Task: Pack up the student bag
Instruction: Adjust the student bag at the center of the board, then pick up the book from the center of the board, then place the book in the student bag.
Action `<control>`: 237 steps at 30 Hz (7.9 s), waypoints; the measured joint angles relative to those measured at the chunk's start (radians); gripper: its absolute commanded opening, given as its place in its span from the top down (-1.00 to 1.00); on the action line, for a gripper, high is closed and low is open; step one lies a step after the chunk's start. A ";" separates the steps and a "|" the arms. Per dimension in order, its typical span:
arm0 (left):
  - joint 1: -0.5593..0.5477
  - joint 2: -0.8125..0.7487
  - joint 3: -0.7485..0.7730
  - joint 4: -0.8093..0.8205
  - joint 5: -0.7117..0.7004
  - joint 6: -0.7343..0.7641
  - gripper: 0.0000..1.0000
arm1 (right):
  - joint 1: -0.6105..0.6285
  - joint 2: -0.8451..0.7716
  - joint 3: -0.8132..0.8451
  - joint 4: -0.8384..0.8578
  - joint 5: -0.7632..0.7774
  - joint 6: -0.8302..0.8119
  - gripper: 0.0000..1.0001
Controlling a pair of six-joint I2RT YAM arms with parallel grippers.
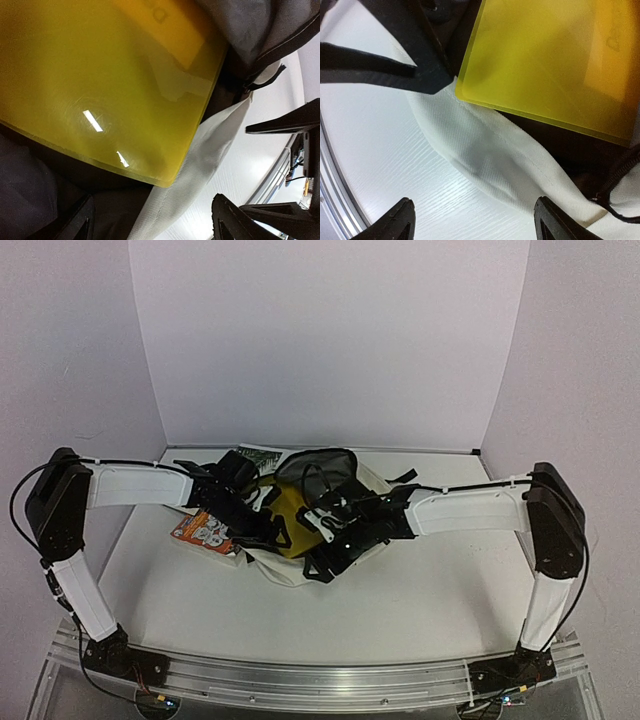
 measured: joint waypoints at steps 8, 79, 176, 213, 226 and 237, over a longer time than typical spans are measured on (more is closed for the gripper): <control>-0.014 0.022 0.019 -0.065 -0.026 0.040 -0.35 | -0.003 -0.088 -0.066 0.008 0.003 0.015 -0.62; 0.742 -0.200 -0.468 0.692 -0.027 -0.612 -0.78 | -0.185 -0.490 -0.312 0.242 0.465 0.375 -0.89; 0.072 -0.550 -0.411 0.381 0.016 -0.725 0.99 | -0.309 -0.211 0.054 0.367 0.184 0.322 1.00; 0.010 -0.087 -0.325 0.808 -0.111 -0.758 0.99 | -0.301 -0.342 -0.083 0.405 0.042 0.389 1.00; -0.047 0.035 -0.224 0.858 -0.140 -0.815 0.75 | -0.272 -0.343 -0.089 0.412 0.088 0.412 1.00; -0.069 0.055 -0.169 0.679 -0.182 -0.736 -0.11 | -0.267 -0.344 -0.089 0.412 0.101 0.426 1.00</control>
